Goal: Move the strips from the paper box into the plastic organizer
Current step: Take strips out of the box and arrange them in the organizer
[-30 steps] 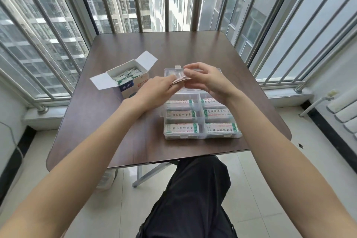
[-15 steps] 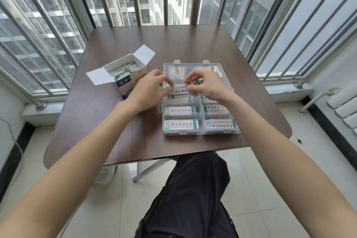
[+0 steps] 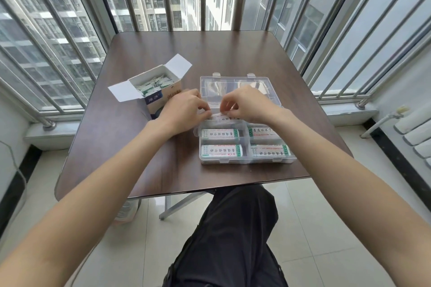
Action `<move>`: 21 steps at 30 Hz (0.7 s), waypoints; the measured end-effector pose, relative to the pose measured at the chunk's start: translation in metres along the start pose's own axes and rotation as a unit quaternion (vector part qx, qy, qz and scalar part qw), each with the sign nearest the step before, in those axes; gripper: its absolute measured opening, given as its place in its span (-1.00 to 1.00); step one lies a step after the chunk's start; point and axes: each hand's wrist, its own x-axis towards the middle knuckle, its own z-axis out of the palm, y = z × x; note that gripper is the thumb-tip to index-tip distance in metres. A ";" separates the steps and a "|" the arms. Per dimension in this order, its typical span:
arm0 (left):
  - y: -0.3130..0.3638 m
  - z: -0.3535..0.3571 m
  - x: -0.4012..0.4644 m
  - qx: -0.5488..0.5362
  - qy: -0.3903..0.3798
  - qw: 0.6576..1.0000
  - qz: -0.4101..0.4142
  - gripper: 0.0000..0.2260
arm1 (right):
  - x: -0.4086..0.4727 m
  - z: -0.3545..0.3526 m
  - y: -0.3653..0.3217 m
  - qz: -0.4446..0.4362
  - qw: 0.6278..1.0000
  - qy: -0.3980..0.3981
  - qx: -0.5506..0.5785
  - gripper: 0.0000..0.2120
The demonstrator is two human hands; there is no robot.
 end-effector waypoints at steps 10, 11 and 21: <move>0.004 -0.004 0.003 0.002 -0.023 0.999 -0.031 -0.63 | 0.001 -0.012 0.009 0.045 0.987 -0.009 0.153 -0.82; 0.004 -0.005 0.003 -0.001 -0.020 0.999 -0.037 -0.63 | 0.001 -0.010 0.008 0.042 0.988 -0.005 0.152 -0.83; 0.004 -0.004 0.004 0.026 -0.034 0.999 -0.025 -0.79 | -0.001 0.001 -0.005 -0.004 1.000 0.005 -0.029 -0.92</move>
